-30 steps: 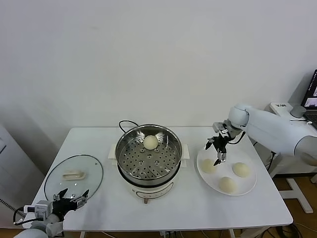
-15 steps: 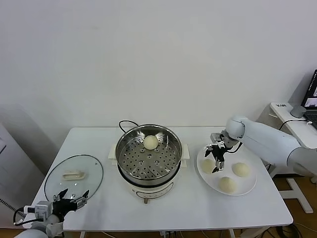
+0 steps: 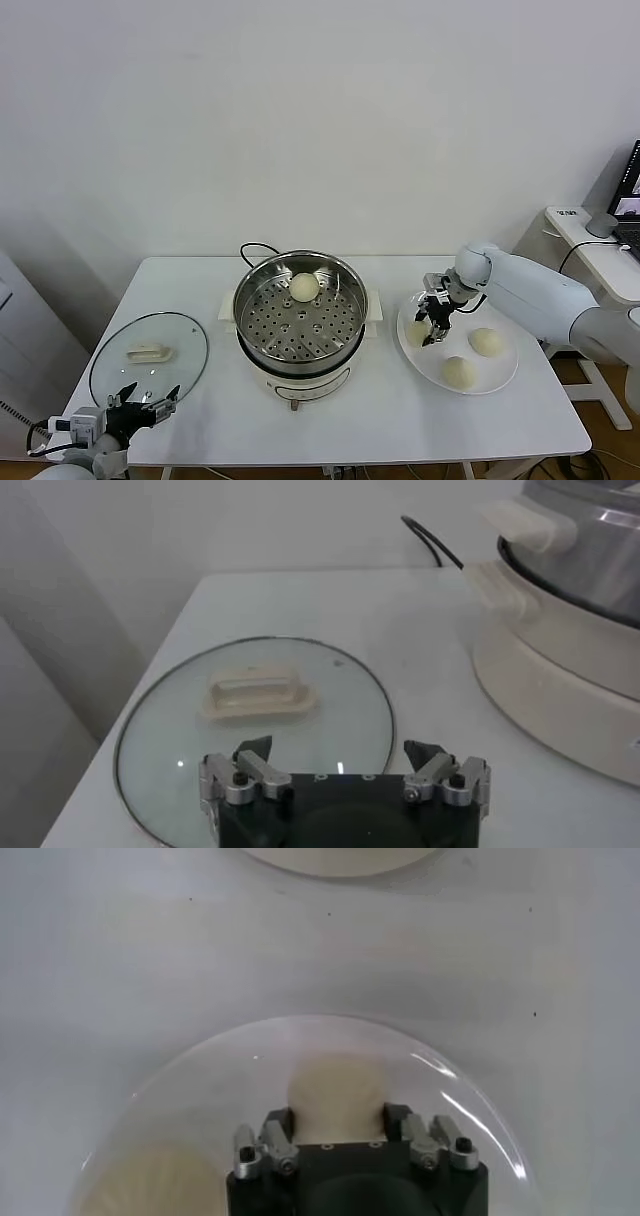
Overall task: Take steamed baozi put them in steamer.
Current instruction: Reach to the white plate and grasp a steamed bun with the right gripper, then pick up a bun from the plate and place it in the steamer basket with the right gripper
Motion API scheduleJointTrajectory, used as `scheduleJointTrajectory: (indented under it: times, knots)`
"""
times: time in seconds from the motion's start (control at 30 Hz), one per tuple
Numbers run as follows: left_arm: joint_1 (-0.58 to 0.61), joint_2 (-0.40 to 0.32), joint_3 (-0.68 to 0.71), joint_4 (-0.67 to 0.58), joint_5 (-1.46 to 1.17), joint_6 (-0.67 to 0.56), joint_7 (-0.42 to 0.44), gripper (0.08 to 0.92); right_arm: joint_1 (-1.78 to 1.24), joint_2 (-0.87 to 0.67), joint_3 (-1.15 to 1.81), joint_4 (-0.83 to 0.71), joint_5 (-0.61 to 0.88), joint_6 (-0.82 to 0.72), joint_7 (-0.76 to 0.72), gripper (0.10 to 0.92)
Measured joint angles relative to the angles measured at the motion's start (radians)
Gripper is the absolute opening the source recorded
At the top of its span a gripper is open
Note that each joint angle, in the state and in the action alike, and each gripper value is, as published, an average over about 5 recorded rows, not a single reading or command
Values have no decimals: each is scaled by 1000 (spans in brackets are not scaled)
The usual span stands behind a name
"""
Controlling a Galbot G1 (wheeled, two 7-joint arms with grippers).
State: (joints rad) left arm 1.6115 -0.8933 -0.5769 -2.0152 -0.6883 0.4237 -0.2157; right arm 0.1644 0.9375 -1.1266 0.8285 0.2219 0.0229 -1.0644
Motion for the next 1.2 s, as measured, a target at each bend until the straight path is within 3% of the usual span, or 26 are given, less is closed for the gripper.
scheduleJointTrajectory:
  times: [0.3,0.7,1.2]
  knots:
    - [-1,-5,-2,-2,3,2,-3,823,92,-38,-72,71,81,-25,-28,492]
    - [-11,-6,5,-8,11,5,-8,823,454,-64,-290,277,347,-114,-65,492]
    - [-11,-5,7,-12,17,3,-8,823,630,25,-355,469,657,-285,84,492]
